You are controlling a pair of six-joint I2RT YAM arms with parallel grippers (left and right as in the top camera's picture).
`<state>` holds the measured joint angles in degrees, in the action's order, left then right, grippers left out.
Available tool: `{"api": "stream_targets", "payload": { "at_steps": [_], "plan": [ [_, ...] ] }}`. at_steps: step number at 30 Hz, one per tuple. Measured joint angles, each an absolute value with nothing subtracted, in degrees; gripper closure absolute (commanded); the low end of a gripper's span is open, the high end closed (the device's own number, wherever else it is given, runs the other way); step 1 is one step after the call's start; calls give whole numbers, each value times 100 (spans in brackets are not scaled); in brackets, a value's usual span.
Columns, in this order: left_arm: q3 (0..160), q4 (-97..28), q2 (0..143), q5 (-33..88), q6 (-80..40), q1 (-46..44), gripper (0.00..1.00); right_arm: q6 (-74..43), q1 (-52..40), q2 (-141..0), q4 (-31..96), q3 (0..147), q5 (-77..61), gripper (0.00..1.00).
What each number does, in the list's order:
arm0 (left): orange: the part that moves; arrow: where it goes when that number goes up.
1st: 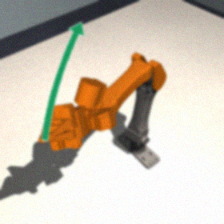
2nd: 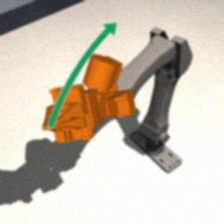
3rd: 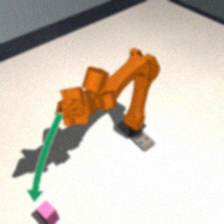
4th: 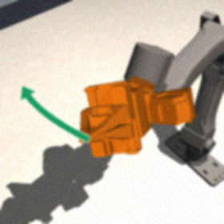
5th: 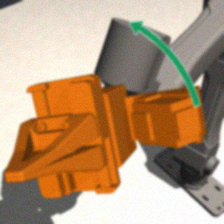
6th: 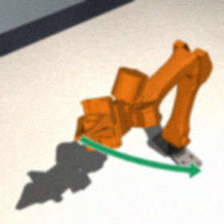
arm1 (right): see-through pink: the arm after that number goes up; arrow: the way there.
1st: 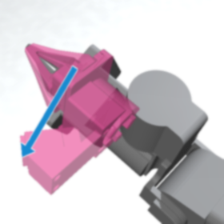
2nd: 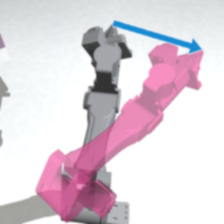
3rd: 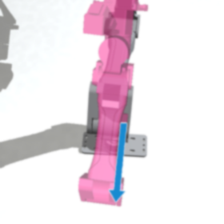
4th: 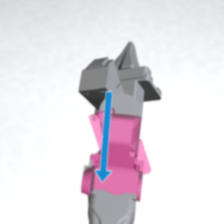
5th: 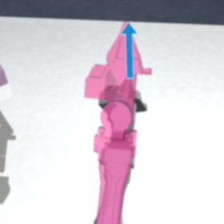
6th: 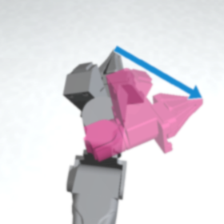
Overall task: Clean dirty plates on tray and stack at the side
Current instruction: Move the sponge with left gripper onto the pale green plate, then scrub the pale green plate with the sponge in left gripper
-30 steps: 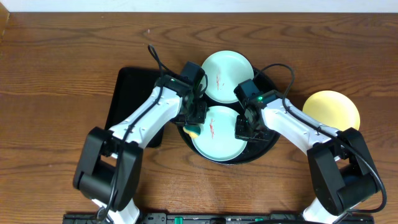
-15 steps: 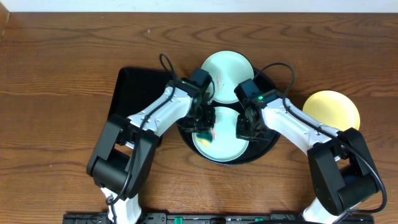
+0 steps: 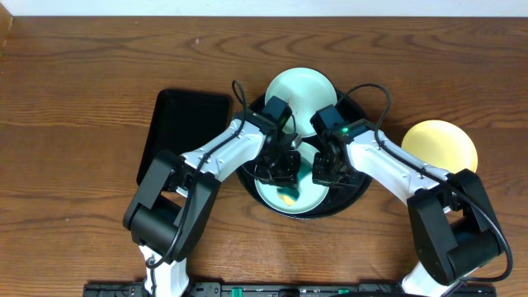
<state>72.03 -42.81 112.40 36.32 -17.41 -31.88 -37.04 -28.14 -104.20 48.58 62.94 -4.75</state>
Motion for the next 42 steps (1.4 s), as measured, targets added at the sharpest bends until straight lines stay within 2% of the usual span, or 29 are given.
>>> {"api": "stream_targets", "payload": {
  "at_steps": [6, 13, 16, 21, 26, 31, 35, 42],
  "plan": [
    [7201, -4346, 11238, 1951, -1909, -3157, 92, -3704, -2816, -10420, 4840, 6294, -552, 99],
    [7236, -4569, 11205, 1503, -2115, -3203, 93, -3704, -2836, -10422, 4840, 6294, -687, 99],
    [7255, -5000, 11205, 1752, -2021, -3155, 92, -3704, -2838, -10422, 4847, 6294, -685, 99],
    [7249, -5319, 11207, 2906, -1256, -3079, 92, -3704, -2836, -10422, 4847, 6294, -663, 99],
    [7238, -4917, 11207, 3616, -742, -3096, 92, -3704, -2836, -10422, 4849, 6294, -661, 99],
    [7238, -4292, 11207, 3723, -587, -3096, 92, -3704, -2836, -10422, 4849, 6294, -661, 99],
    [7238, -4053, 11209, 3048, -729, -3096, 93, -3704, -2836, -10422, 4851, 6294, -661, 99],
    [7236, -4123, 11207, 1509, -1785, -3124, 93, -3704, -2836, -10422, 4851, 6294, -666, 99]
  ]
}}
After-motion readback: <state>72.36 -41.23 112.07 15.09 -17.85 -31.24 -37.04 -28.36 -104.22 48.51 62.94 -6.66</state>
